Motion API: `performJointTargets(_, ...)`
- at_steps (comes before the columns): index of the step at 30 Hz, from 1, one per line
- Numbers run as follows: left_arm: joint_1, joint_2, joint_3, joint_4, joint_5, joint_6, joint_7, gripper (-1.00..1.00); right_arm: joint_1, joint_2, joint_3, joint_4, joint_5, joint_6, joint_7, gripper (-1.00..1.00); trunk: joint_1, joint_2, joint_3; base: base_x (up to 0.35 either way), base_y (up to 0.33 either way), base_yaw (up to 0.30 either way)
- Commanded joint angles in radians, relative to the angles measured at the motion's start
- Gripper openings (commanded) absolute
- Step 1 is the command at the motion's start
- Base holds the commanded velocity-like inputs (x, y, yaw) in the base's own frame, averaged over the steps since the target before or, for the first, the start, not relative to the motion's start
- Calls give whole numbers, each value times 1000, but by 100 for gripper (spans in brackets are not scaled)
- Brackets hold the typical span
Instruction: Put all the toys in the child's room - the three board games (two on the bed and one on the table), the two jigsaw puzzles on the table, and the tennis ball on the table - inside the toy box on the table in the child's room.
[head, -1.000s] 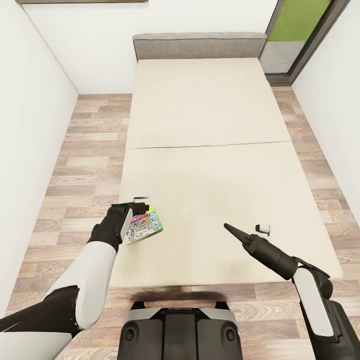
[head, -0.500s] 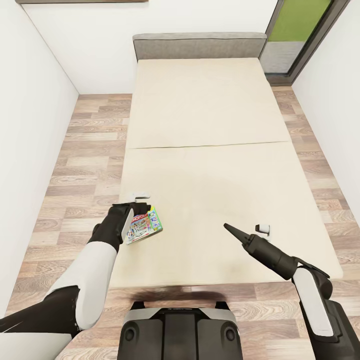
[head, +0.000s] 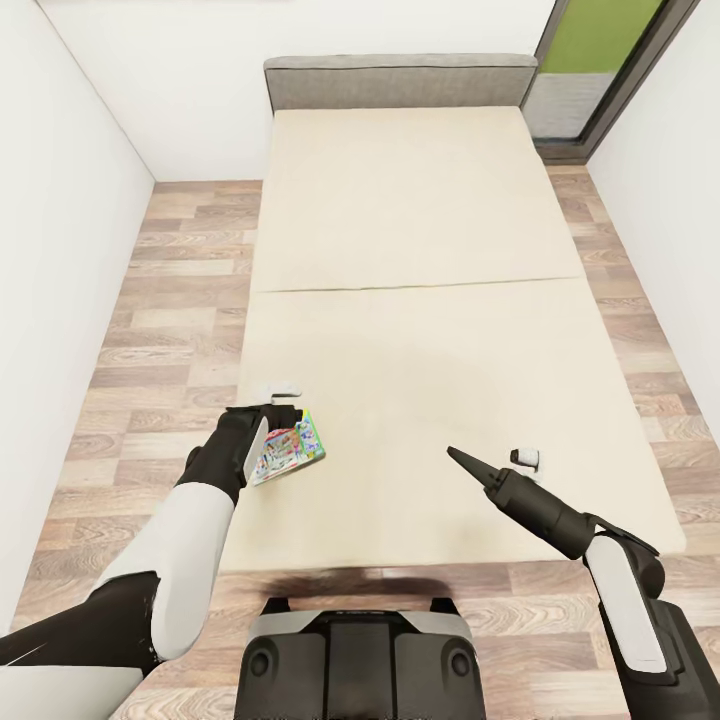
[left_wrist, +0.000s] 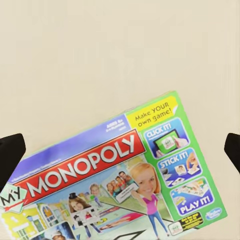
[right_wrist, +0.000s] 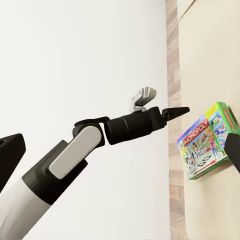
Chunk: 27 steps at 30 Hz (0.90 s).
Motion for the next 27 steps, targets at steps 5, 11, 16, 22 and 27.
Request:
performJointTargets(5, -1, -1, 5, -1, -5, 3, -2, 100, 0, 0, -1, 0, -3, 6, 1, 100, 0, -2, -9, 0, 0, 0)
performJointTargets(11, -1, -1, 5, -1, -5, 2, -2, 100, 0, 1, 0, 0, -3, 6, 1, 100, 0, -2, -19, 0, 0, 0)
performJointTargets(16, -1, -1, 5, -1, -5, 1, -2, 100, 0, 1, 3, 0, -3, 6, 1, 100, 0, -2, -27, 0, 0, 0)
performJointTargets(22, -1, -1, 4, -1, -5, -1, 0, 100, 0, 0, 19, 0, -2, 5, -1, 100, 0, -2, -37, 0, 0, 0)
performJointTargets(27, -1, -1, 5, -1, -5, -2, 1, 100, 0, 0, 24, 0, -3, 4, -2, 100, 0, -2, -45, 0, 0, 0)
